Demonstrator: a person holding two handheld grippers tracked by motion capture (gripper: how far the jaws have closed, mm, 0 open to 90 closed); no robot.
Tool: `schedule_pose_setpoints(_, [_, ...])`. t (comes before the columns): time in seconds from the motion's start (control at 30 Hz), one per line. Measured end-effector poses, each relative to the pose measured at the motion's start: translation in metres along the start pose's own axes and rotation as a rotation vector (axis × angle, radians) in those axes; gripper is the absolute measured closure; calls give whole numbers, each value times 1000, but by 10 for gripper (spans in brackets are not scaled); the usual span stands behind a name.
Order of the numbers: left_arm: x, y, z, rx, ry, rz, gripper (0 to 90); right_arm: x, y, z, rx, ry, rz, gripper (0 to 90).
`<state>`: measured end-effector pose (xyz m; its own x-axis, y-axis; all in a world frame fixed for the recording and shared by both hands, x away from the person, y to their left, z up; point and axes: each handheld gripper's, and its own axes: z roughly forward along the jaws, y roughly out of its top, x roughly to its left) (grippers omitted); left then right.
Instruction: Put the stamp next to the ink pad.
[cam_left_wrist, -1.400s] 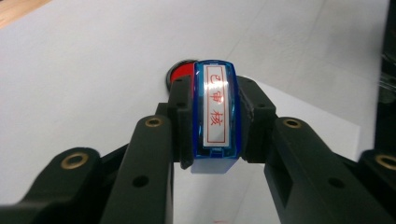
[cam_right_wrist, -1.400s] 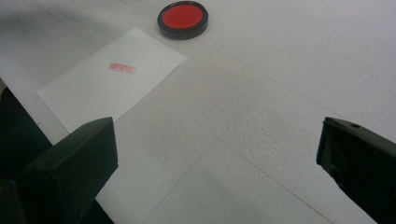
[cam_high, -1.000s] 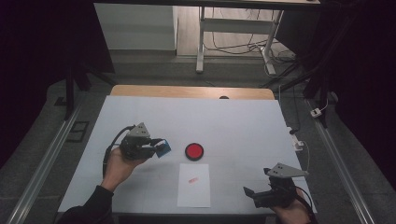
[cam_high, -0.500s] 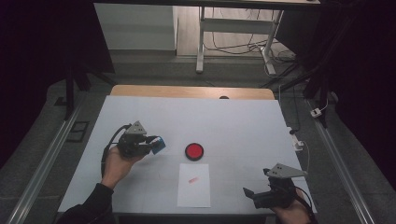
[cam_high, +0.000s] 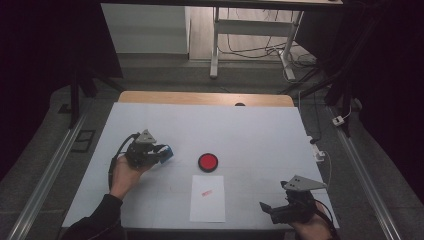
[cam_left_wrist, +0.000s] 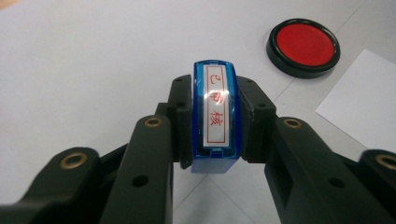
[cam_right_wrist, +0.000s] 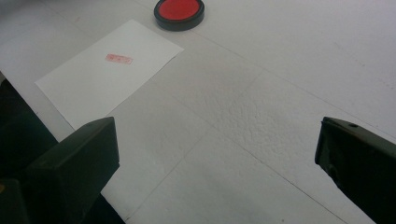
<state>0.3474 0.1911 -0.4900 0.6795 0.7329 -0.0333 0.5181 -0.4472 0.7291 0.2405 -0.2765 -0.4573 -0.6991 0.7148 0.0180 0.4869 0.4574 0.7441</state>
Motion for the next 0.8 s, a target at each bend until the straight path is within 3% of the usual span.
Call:
schedule_pose_setpoints(0.63, [3,-6,17,95,-11,2,700,1,0,1,7,-4,-5,12])
schedule_pose_setpoints(0.8, [4,-6,17,98,-11,-5,692,0,0,1,7,-3,-4,12])
